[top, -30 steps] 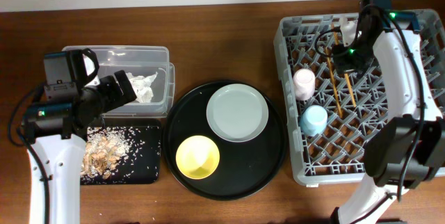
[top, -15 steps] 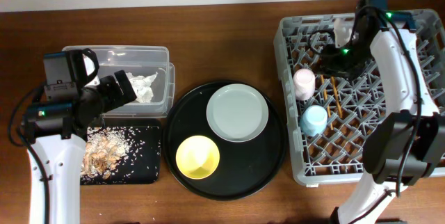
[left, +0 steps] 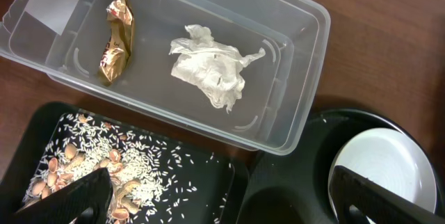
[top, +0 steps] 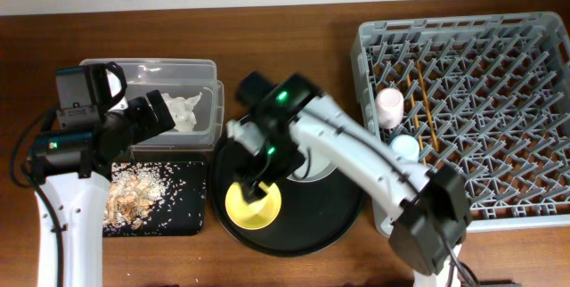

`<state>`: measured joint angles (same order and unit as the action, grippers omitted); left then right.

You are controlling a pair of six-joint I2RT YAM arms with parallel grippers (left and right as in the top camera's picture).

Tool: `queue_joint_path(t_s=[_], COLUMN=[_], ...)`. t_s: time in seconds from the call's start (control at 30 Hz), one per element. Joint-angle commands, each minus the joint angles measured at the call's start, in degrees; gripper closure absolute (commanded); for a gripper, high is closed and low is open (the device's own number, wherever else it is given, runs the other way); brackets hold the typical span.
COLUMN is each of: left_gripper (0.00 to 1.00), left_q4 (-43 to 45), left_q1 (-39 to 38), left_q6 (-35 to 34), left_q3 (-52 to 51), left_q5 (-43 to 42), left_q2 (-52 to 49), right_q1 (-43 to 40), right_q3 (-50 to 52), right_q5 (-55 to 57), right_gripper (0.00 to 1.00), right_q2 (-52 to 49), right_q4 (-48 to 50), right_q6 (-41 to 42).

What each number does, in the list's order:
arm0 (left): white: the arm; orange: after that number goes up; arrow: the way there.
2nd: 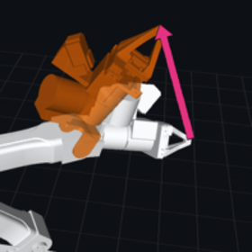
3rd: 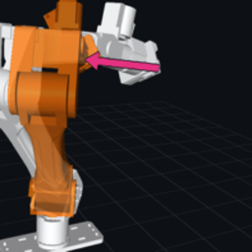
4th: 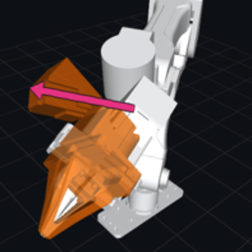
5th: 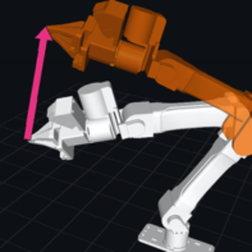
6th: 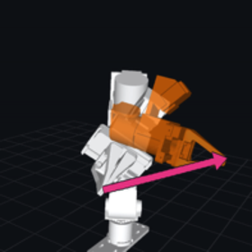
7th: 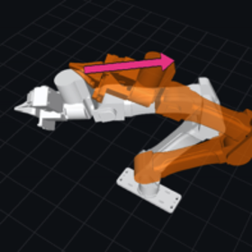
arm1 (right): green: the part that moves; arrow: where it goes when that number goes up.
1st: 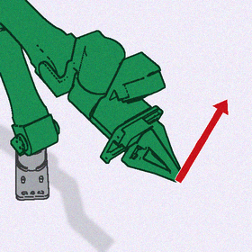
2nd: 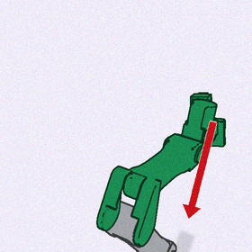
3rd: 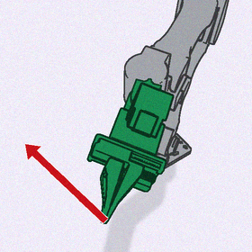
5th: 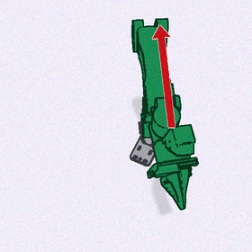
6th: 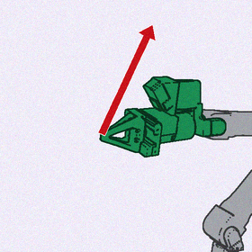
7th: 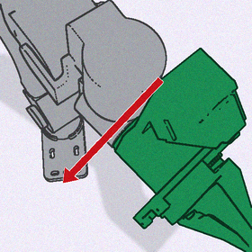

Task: Sort waste into correct bins and load items into the dishwasher rack
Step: 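Reach the right gripper to the yellow bowl rim, then close the right gripper on the yellow bowl rim and lift it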

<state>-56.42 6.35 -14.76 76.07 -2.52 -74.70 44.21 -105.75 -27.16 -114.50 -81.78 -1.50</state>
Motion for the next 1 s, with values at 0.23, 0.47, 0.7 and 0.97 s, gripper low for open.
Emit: queue_joint_path(t_s=[0.23,0.47,0.7,0.97], left_gripper=[0.01,0.01,0.01,0.01], left_q4=[-0.04,-0.04,-0.04,-0.04], left_q1=[0.2,0.2,0.2,0.2], left_q6=[-0.13,-0.13,-0.13,-0.13], left_q3=[0.02,0.02,0.02,0.02], left_q5=[0.44,0.44,0.44,0.44], left_q2=[-0.35,-0.35,-0.35,-0.35], right_q1=[18.03,18.43,18.29,17.9], right_q3=[3.87,18.8,26.05,25.92], right_q5=[18.84,19.26,19.26,19.26], right_gripper=[0.21,0.61,0.81,0.76], right_q2=[-0.26,-0.26,-0.2,1.01], right_q4=[9.38,29.42,37.81,37.66], right_q6=[16.0,15.96,15.96,15.93])
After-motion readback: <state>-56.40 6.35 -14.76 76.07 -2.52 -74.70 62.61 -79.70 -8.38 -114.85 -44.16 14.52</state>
